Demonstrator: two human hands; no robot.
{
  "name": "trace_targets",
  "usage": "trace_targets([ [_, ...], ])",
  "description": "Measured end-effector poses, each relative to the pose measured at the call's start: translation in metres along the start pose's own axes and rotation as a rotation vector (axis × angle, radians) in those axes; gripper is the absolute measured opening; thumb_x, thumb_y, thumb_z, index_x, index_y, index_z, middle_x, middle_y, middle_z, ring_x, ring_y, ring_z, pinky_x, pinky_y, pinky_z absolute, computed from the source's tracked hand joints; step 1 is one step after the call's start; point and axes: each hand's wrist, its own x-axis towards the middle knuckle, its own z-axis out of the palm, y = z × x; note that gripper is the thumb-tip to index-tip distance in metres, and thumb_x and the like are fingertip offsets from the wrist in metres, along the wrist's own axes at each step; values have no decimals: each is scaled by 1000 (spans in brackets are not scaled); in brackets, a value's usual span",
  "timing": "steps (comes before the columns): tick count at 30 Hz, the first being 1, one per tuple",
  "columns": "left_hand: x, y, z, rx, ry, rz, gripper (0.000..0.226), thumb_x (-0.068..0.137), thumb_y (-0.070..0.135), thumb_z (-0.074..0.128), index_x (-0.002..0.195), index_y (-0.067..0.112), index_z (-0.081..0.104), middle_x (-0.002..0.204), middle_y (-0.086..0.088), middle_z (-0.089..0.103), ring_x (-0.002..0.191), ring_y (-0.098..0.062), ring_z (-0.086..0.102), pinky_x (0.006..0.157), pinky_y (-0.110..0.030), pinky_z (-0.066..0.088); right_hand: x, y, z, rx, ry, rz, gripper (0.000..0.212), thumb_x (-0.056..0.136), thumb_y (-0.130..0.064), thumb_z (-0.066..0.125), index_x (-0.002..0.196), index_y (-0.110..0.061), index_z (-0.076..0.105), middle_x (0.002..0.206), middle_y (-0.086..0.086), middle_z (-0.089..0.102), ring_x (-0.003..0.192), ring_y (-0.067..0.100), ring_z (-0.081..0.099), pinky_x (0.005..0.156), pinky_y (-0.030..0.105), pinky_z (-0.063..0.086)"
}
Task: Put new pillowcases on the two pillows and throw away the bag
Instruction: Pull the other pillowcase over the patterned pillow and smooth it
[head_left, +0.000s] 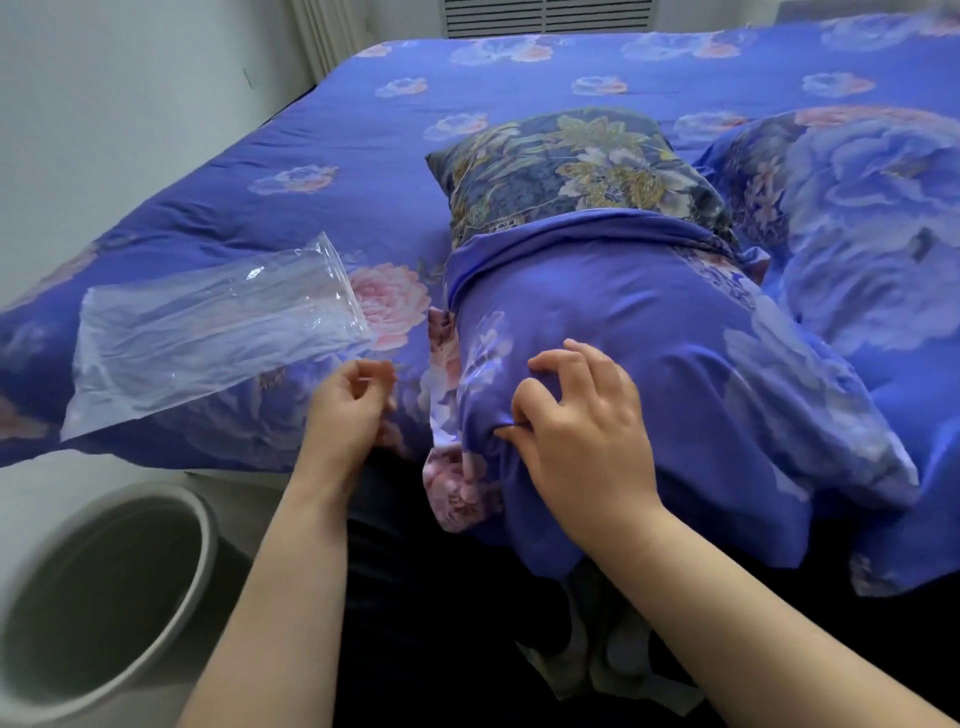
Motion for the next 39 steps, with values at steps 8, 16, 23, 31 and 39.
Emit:
trace_targets([
  [8, -42, -6, 21, -57, -475, 139, 27, 67, 22, 75, 94, 19, 71, 116, -4, 68, 106, -11, 63, 91, -25, 49, 27, -8, -37, -53, 11, -53, 36, 68, -30, 82, 66, -14, 50, 53, 1, 53, 42, 28, 52, 43, 22, 12],
  [16, -31, 9, 29, -69, -372, 238, 17, 94, 10, 51, 78, 12, 49, 63, 7, 59, 58, -7, 49, 59, -15, 42, 67, -1, -42, -6, -158, -31, 28, 99, -42, 37, 97, -14, 40, 89, 14, 67, 83, 37, 62, 55, 36, 25],
  [23, -4, 25, 55, -106, -429, 117, 23, 99, 12, 43, 79, 17, 50, 66, -2, 48, 57, -7, 41, 53, -19, 37, 52, 10, -56, -101, -265, 26, 27, 95, -41, 48, 109, -18, 52, 110, 6, 50, 104, 29, 47, 72, 34, 35],
  [31, -9, 28, 70, -16, -468, 258, 30, 94, 31, 52, 78, 6, 55, 69, 1, 42, 65, -3, 39, 64, -17, 37, 98, 44, -49, 51, -302, 189, 22, 97, -35, 44, 106, -17, 53, 109, 16, 64, 100, 37, 55, 68, 37, 35],
  [39, 11, 26, 70, -282, -323, -313, 28, 99, 19, 44, 81, 1, 54, 51, -5, 51, 45, -13, 48, 51, -25, 39, 107, 39, -50, 73, -568, 71, 37, 86, -54, 55, 96, -20, 63, 99, 1, 63, 98, 26, 56, 75, 35, 43],
])
